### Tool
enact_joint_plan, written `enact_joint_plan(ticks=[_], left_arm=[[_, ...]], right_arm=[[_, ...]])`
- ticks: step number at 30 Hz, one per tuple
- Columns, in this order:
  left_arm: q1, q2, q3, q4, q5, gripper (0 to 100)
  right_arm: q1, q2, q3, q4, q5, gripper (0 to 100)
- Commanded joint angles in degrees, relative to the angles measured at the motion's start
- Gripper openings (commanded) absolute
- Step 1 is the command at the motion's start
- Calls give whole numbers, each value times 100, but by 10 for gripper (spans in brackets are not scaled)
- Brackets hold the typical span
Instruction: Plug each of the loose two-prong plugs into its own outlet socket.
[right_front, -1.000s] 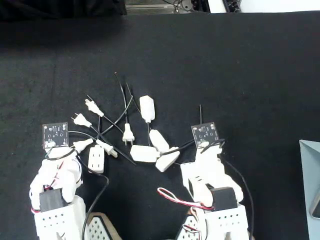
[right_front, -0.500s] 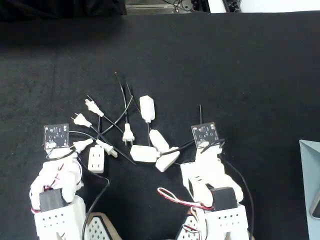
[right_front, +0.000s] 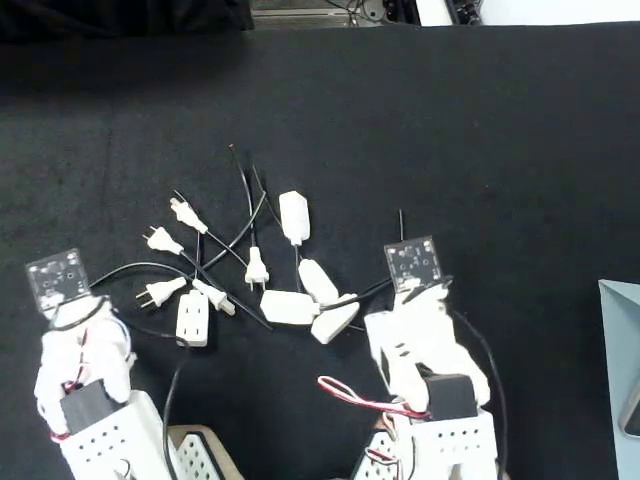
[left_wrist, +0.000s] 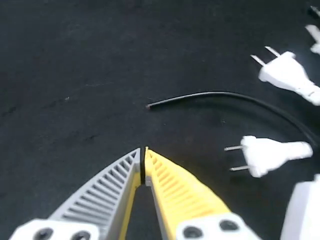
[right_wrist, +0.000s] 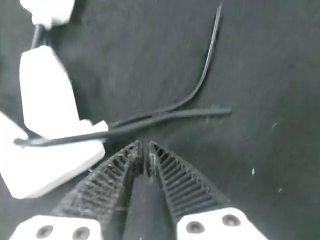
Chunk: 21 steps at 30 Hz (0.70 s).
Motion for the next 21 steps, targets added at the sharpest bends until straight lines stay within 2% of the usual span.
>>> enact_joint_plan(ticks=[1, 5, 9, 13, 17, 21], left_arm=[[-136, -26, -92, -123, -281, 33], [-136, -26, -57, -123, -677, 33], [-145, -26, 110, -114, -712, 33], [-145, -9, 119, -114, -782, 33], [-145, -18, 119, 88, -1187, 33], [-145, -18, 119, 123, -1231, 33]], right_arm=[[62, -374, -954, 114, -220, 25], [-299, -338, -2026, 510, -448, 25], [-686, 286, -2343, -18, -440, 25], [-993, 1596, -2791, -668, -431, 29], [-1319, 3125, -3749, -844, -475, 33], [-1908, 4699, -4462, -809, -633, 105]])
